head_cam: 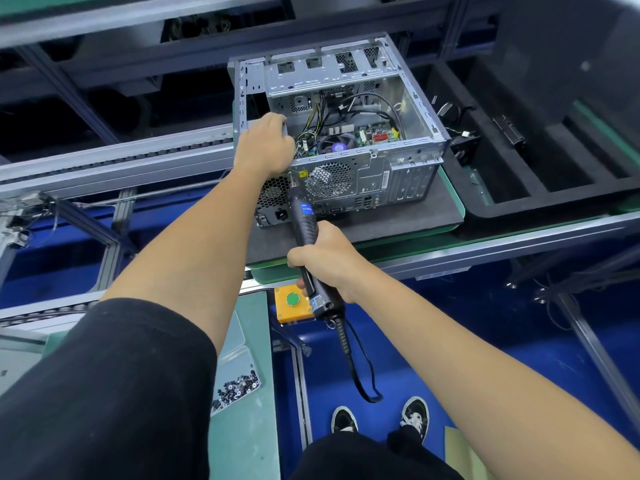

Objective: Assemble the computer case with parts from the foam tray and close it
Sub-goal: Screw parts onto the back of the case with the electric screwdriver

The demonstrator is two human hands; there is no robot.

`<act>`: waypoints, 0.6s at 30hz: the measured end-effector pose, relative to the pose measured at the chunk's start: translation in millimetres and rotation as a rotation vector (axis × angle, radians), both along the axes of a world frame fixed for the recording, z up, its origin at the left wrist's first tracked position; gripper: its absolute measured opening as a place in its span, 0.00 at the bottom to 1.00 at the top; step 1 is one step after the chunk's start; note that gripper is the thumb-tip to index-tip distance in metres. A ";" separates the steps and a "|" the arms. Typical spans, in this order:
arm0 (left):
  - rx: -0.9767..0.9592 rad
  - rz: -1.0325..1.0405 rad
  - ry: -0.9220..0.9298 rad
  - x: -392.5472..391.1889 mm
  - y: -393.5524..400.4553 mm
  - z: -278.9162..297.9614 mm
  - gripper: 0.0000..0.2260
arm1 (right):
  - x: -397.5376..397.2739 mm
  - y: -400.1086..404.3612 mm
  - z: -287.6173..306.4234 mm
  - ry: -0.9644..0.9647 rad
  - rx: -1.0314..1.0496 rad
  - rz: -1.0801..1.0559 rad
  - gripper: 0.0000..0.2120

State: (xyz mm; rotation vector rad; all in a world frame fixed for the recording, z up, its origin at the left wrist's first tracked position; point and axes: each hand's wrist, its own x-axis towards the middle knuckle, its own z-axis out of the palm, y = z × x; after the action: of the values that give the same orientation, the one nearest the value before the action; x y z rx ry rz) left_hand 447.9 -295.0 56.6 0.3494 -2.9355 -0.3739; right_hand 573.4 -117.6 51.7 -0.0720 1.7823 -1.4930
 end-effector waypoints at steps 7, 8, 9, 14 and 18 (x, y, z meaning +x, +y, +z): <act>-0.002 0.013 -0.022 -5.4 -3.5 1.0 0.22 | 0.5 -3.6 -6.2 0.015 0.027 -0.010 0.16; -0.004 0.016 -0.043 -8.4 -5.0 2.4 0.22 | 0.5 -3.4 -6.5 0.015 0.024 -0.011 0.16; -0.006 0.020 -0.064 -11.0 -6.7 3.1 0.21 | 0.5 -3.0 -7.1 0.016 0.027 -0.009 0.17; -0.093 -0.015 -0.132 -19.8 -10.9 -3.1 0.29 | -1.2 -3.6 -9.2 0.035 0.040 -0.005 0.20; -0.086 -0.035 -0.125 -22.5 -14.9 -4.9 0.29 | -0.7 -6.0 -9.0 0.037 0.043 -0.014 0.20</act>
State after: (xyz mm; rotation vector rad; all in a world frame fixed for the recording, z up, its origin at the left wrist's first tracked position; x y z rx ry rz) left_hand 425.4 -309.9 51.6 0.3212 -3.0719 -0.2374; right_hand 572.7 -123.6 42.8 -0.0661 1.8472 -1.4707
